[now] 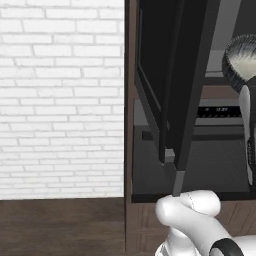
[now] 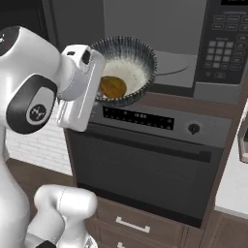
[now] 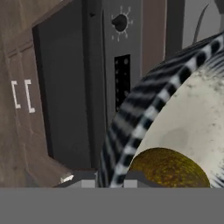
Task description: Pick the avocado from the sink and place it in the bowl. Then pick the bowl and place it in the microwave. Then close the microwave door and press the start button.
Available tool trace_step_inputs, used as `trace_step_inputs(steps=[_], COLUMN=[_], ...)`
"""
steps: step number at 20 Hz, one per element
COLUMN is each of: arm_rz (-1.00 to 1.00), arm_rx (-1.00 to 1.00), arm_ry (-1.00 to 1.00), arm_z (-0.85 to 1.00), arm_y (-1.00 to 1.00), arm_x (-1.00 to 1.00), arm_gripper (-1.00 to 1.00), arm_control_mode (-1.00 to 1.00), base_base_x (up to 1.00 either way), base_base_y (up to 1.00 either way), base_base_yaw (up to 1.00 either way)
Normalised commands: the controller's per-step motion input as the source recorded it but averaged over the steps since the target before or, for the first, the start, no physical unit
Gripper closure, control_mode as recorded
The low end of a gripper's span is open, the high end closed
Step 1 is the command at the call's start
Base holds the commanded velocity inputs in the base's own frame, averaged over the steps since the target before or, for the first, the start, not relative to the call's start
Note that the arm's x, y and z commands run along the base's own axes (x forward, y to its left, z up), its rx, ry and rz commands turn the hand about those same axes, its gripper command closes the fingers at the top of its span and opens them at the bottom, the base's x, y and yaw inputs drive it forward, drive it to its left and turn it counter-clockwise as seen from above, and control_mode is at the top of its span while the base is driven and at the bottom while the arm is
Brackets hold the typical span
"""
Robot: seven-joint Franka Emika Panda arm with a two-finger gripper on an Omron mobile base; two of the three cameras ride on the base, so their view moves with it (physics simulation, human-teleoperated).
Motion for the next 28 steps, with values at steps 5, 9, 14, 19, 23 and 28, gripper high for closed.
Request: trace_step_inputs(steps=[5, 9, 14, 19, 23, 28], arm_rz=[0.16, 0.06, 0.00, 0.08, 0.11, 0.11], arm_rx=[0.00, 0.00, -0.04, -0.01, 0.00, -0.01], arm_ry=[0.00, 0.00, 0.00, -0.04, -0.01, 0.00], arm_z=[0.12, 0.05, 0.00, 0.00, 0.00, 0.00], arm_y=[0.00, 0.00, 0.00, -0.02, -0.04, -0.03], arm_x=[0.75, 0.55, 0.36, 0.50, 0.61, 0.59], arm_gripper=[1.00, 1.00, 1.00, 1.00, 1.00, 1.00], arm_control_mode=[-1.00, -1.00, -1.00, -1.00, -1.00, -1.00], base_base_x=[0.00, 0.00, 0.00, 0.00, 0.00, 0.00], base_base_y=[0.00, 0.00, 0.00, 0.00, 0.00, 0.00], base_base_yaw=[0.00, 0.00, 0.00, 0.00, 0.00, 0.00])
